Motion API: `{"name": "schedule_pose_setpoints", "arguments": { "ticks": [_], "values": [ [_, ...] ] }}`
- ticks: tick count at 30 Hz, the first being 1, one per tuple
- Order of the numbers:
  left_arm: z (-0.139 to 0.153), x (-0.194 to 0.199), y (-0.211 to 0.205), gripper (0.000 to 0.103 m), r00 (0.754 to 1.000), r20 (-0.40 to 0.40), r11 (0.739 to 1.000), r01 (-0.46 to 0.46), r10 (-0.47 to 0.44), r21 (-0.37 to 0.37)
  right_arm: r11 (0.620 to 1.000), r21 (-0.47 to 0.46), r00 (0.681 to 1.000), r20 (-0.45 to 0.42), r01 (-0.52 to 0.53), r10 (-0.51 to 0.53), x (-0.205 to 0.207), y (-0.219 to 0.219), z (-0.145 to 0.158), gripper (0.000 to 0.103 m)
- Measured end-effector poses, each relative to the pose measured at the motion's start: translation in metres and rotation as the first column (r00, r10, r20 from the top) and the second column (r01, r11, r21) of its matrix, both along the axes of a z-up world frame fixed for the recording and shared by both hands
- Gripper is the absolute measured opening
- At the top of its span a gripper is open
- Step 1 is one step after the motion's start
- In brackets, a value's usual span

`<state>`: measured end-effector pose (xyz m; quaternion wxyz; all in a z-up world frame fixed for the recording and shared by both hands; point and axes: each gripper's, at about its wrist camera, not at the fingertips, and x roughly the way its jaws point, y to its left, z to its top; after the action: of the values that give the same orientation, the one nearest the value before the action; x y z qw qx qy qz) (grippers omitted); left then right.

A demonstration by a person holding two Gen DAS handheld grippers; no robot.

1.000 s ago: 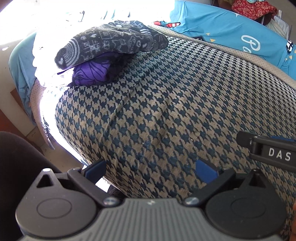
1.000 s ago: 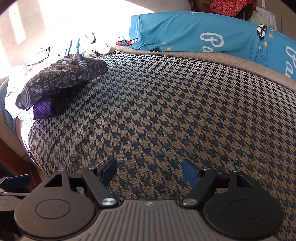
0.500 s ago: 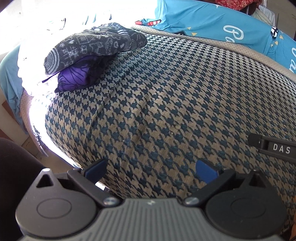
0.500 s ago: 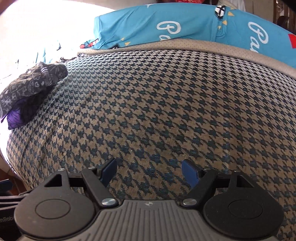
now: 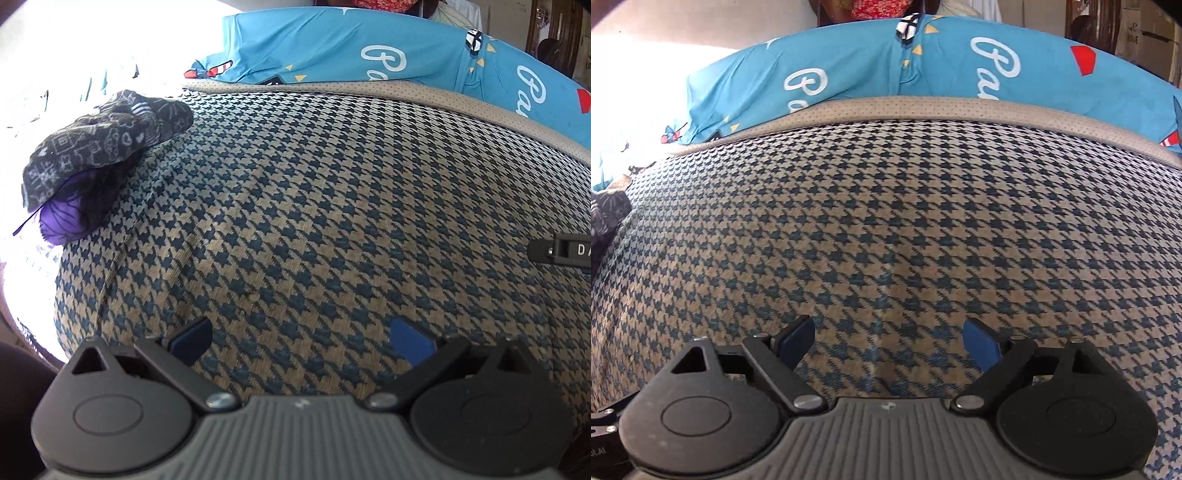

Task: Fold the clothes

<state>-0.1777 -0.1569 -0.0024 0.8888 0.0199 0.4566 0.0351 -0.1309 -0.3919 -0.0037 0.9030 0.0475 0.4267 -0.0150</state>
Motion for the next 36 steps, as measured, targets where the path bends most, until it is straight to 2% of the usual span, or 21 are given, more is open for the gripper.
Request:
{"name": "schedule_pose_setpoints", "arguments": {
  "ticks": [5,8,12,17,22,27,30,34,36],
  "values": [
    [-0.006,0.021,-0.018,0.103,0.998,-0.006,0.997,0.070,-0.070,0.027,0.993,0.048,0.994,-0.036,0.107,-0.105,0.014,-0.040,-0.004,0.087],
    [-0.009,0.035,-0.025,0.103,0.994,-0.005,0.994,0.107,-0.107,0.029,0.985,0.026,0.985,-0.023,0.171,-0.171,0.020,-0.059,-0.006,0.088],
    [-0.013,0.061,-0.031,0.103,0.990,-0.006,0.989,0.142,-0.141,0.040,0.960,0.081,0.963,-0.015,0.268,-0.268,0.028,-0.089,-0.014,0.088],
    [-0.017,0.091,-0.041,0.103,0.990,0.017,0.989,0.139,-0.140,0.045,0.925,0.112,0.931,-0.008,0.364,-0.366,0.032,-0.116,-0.028,0.088],
    [-0.028,0.121,-0.048,0.103,0.992,0.009,0.991,0.130,-0.130,0.016,0.934,0.034,0.932,0.054,0.357,-0.358,0.045,-0.116,-0.035,0.088],
    [-0.038,0.144,-0.043,0.103,0.996,-0.033,0.995,0.082,-0.084,-0.056,0.924,-0.102,0.927,0.120,0.367,-0.355,0.057,-0.124,-0.043,0.088],
    [-0.040,0.149,-0.042,0.103,0.996,-0.044,0.995,0.069,-0.072,-0.078,0.912,-0.099,0.913,0.141,0.398,-0.383,0.057,-0.138,-0.047,0.090],
    [-0.043,0.153,-0.045,0.103,0.996,-0.051,0.996,0.065,-0.067,-0.056,0.880,-0.113,0.881,0.178,0.462,-0.439,0.054,-0.155,-0.048,0.092],
    [-0.044,0.154,-0.046,0.103,0.996,-0.048,0.997,0.070,-0.072,-0.045,0.875,-0.084,0.867,0.206,0.478,-0.454,0.051,-0.162,-0.051,0.093]
  ]
}}
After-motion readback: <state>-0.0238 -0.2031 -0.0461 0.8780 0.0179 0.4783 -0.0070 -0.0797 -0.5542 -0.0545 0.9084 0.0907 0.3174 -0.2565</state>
